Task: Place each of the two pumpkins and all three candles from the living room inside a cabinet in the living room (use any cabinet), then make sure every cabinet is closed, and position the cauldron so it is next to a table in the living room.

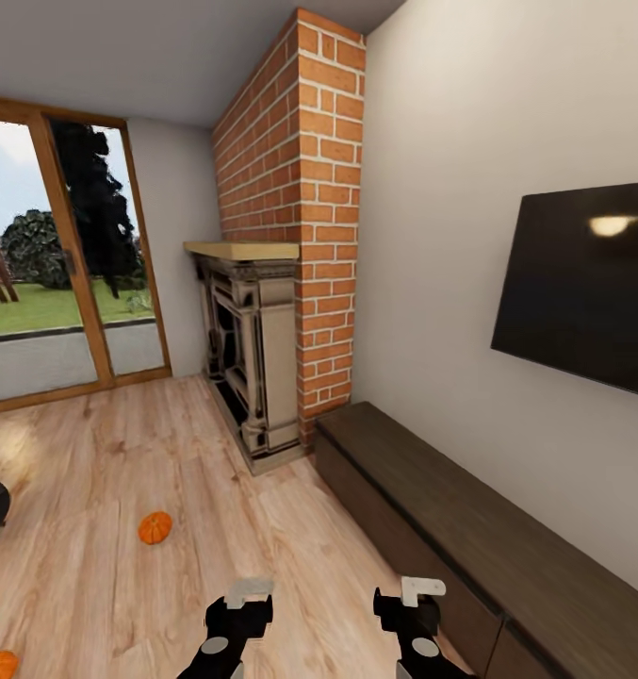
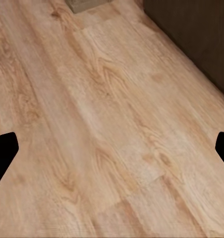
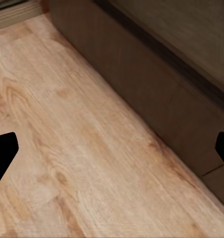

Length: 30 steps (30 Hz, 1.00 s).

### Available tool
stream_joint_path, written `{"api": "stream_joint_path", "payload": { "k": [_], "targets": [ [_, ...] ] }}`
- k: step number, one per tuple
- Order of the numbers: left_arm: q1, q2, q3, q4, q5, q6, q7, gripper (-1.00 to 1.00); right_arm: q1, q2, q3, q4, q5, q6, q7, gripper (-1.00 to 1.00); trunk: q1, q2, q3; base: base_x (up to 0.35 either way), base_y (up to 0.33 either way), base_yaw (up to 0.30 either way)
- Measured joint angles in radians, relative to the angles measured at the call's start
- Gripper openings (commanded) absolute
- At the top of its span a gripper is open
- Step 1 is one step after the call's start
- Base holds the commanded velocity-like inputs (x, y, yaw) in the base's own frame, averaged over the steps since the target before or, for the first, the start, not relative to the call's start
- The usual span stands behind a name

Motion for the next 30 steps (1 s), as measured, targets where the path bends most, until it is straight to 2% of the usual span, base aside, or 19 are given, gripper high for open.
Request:
{"api": "stream_joint_path", "payload": {
  "k": [10, 30],
  "targets": [
    [0.000, 0.000, 0.000, 0.002, 0.000, 0.000, 0.001, 1.00, 0.000, -0.001, -0.001, 0.000, 0.000, -0.001, 0.000, 1.00, 0.000, 0.000, 0.003, 0.212, 0.251, -0.275],
    [0.000, 0.000, -0.001, -0.002, 0.000, 0.000, 0.000, 1.00, 0.000, -0.001, -0.004, -0.001, 0.000, -0.001, 0.002, 1.00, 0.000, 0.000, 0.013, 0.125, 0.279, -0.278]
  ]
}}
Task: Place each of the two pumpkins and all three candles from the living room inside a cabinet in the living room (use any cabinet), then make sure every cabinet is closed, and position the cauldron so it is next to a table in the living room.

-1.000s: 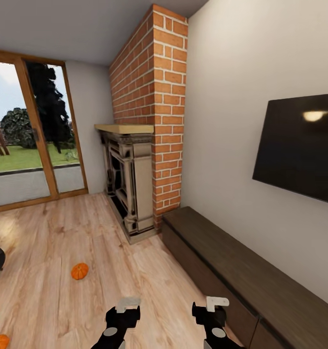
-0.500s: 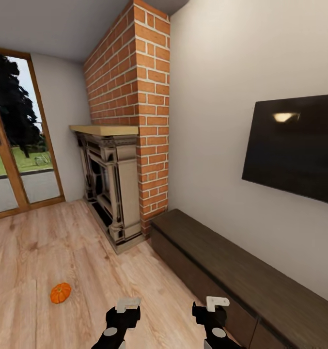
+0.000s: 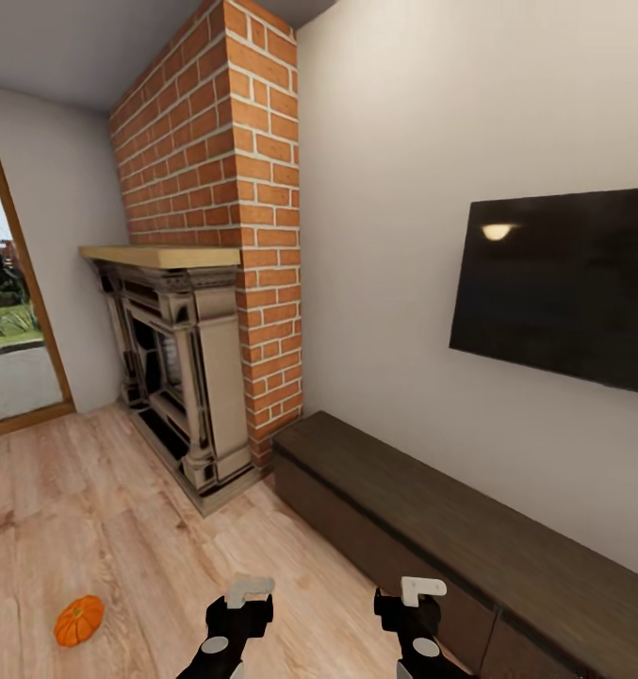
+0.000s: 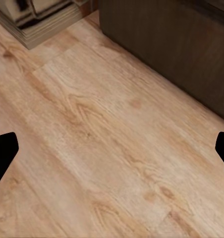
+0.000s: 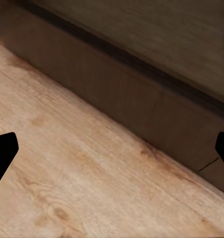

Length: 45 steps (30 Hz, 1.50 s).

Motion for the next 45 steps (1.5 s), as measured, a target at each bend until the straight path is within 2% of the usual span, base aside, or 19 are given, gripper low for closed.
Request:
{"api": "stream_joint_path", "payload": {
  "k": [18, 45],
  "targets": [
    [0.000, 0.000, 0.000, -0.001, -0.001, 0.000, 0.001, 1.00, 0.000, -0.001, -0.003, 0.001, 0.000, -0.001, 0.000, 1.00, 0.000, 0.000, 0.012, 0.096, 0.254, -0.276],
    [0.000, 0.000, -0.002, -0.001, -0.001, -0.001, 0.000, 1.00, -0.001, -0.001, -0.004, 0.000, 0.000, -0.002, 0.004, 1.00, 0.000, 0.000, 0.032, 0.056, 0.084, -0.273]
  ]
}}
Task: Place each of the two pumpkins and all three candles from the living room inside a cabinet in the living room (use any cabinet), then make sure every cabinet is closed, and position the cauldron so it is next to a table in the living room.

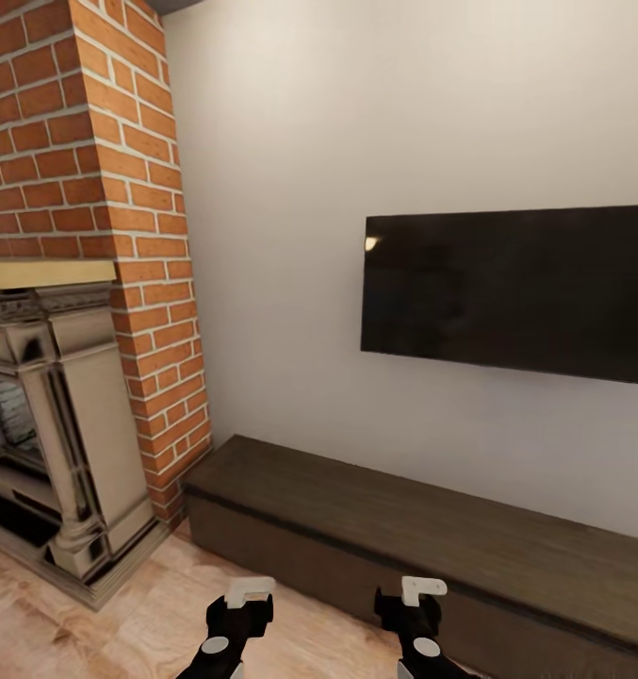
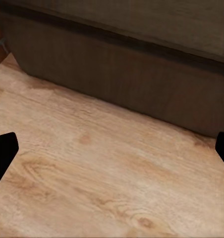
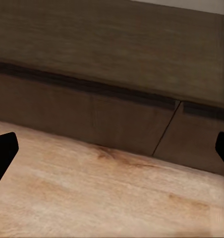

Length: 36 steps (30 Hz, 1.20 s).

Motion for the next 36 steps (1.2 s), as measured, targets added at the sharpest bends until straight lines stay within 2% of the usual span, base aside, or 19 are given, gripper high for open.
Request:
{"api": "stream_joint_path", "payload": {
  "k": [19, 36],
  "targets": [
    [0.000, 0.000, 0.000, 0.001, 0.000, 0.000, 0.000, 1.00, 0.000, 0.000, -0.001, 0.000, 0.000, 0.000, 0.001, 1.00, 0.000, 0.000, 0.015, 0.000, 0.108, -0.271],
    [0.000, 0.000, 0.000, 0.003, 0.000, 0.000, 0.001, 1.00, 0.000, 0.000, 0.000, 0.000, 0.000, 0.000, 0.001, 1.00, 0.000, 0.000, 0.029, 0.114, 0.249, -0.270]
  ]
}}
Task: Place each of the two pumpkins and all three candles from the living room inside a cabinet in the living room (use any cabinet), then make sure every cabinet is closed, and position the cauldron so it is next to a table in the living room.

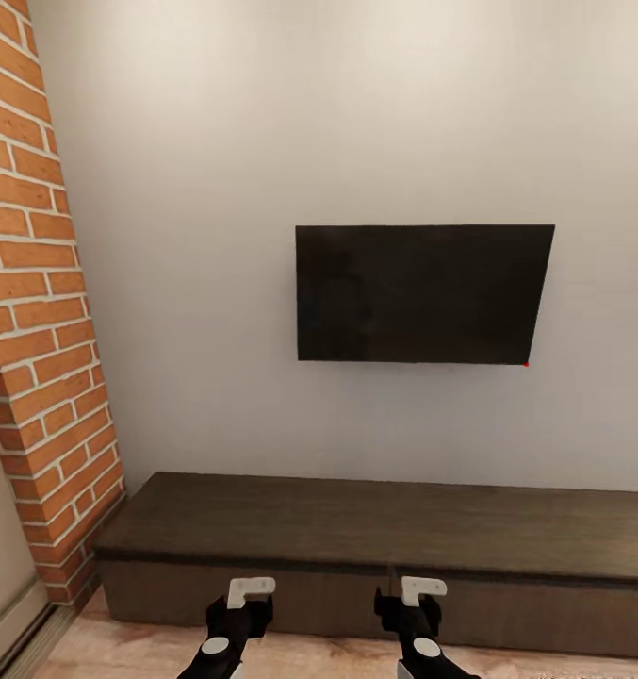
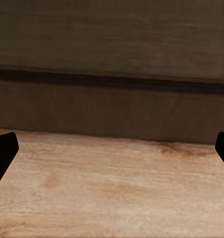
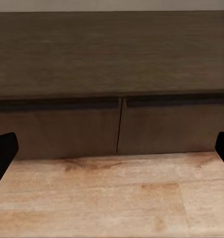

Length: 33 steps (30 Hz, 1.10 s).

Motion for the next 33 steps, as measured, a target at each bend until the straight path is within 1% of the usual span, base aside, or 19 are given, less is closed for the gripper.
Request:
{"api": "stream_joint_path", "payload": {
  "k": [5, 12, 15, 20, 29, 33],
  "targets": [
    [0.000, 0.000, 0.000, 0.000, 0.000, 0.000, 0.000, 1.00, 0.000, 0.000, -0.001, 0.000, 0.000, 0.000, 0.000, 1.00, 0.000, 0.000, 0.004, 0.147, 0.258, -0.270],
    [0.000, 0.000, 0.000, 0.000, -0.001, 0.000, 0.000, 1.00, 0.000, 0.000, 0.000, 0.000, 0.000, 0.000, 0.000, 1.00, 0.000, 0.000, 0.010, 0.047, 0.281, -0.269],
    [0.000, 0.000, 0.000, -0.002, -0.001, -0.001, 0.000, 1.00, 0.000, 0.001, 0.001, -0.001, 0.000, 0.000, 0.000, 1.00, 0.000, 0.000, 0.012, 0.104, 0.271, -0.168],
    [0.000, 0.000, 0.000, -0.001, 0.000, 0.000, 0.000, 1.00, 0.000, 0.003, 0.004, -0.002, 0.000, 0.000, 0.000, 1.00, 0.000, 0.000, 0.012, 0.043, 0.265, -0.047],
    [0.000, 0.000, 0.000, -0.002, -0.001, -0.003, 0.001, 1.00, 0.000, 0.003, 0.003, -0.002, 0.000, 0.004, -0.001, 1.00, 0.000, 0.000, 0.013, 0.004, 0.064, -0.005],
    [0.000, 0.000, 0.000, -0.001, -0.001, -0.001, 0.000, 1.00, 0.000, 0.003, 0.004, -0.003, 0.000, 0.002, -0.001, 1.00, 0.000, 0.000, 0.013, 0.007, 0.202, 0.000]
  ]
}}
